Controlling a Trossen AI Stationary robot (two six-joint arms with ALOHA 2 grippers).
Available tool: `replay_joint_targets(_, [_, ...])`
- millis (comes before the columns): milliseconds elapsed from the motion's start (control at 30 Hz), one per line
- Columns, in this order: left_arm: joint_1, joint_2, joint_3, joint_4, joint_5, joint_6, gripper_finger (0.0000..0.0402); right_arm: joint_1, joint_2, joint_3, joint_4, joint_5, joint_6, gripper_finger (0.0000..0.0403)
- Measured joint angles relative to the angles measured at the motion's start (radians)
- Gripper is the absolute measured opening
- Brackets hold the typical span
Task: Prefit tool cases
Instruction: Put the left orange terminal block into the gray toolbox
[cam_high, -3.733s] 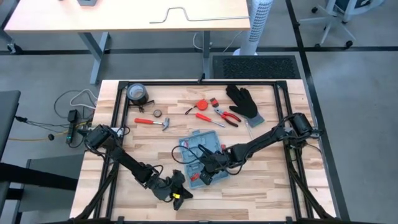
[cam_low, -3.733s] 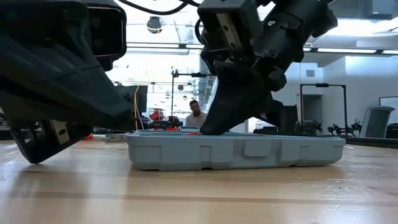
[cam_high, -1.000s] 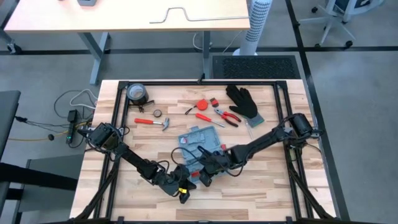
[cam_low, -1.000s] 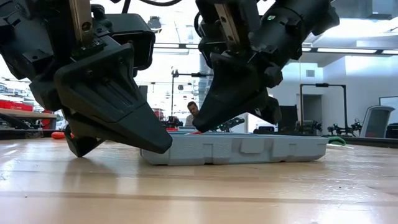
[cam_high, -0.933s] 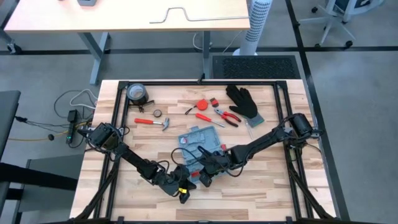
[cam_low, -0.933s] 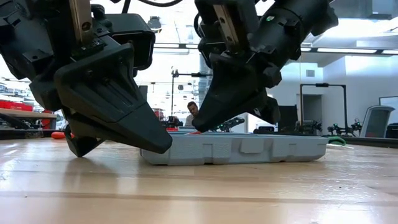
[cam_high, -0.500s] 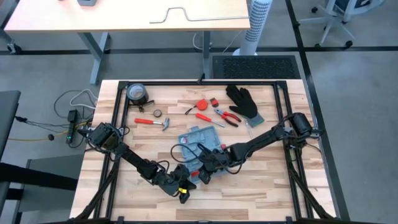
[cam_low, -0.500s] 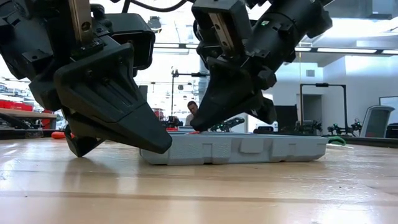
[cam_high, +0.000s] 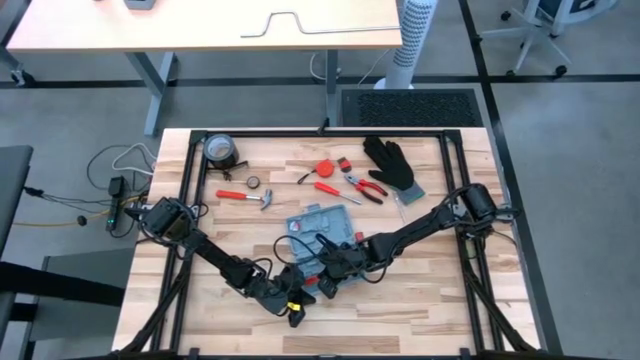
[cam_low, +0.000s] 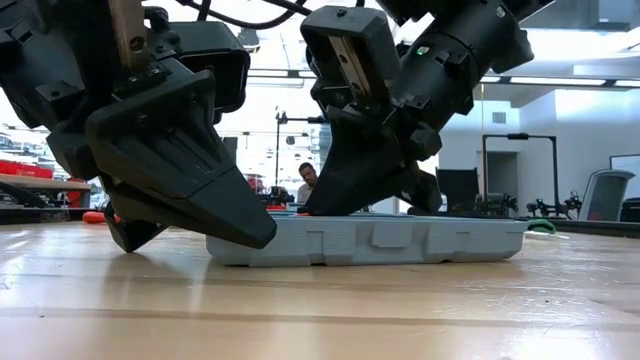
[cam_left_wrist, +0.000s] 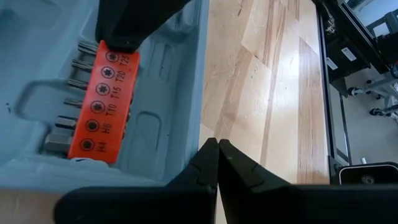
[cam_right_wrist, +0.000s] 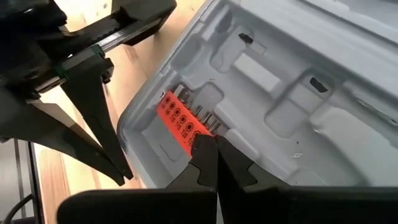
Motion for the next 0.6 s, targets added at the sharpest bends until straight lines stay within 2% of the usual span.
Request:
replay_joint_targets(200, [0.001, -0.027, -0.004, 0.036, 0.054, 0.093, 0.0000, -0.011, 0.000, 0.000, -0.015, -0.008, -0.001, 0.0000])
replay_joint_targets(600, [0.033, -0.112, -0.002, -0.044, 0.020, 0.195, 0.0000, -0.011, 0.000, 0.000, -0.017, -0.011, -0.003, 0.0000])
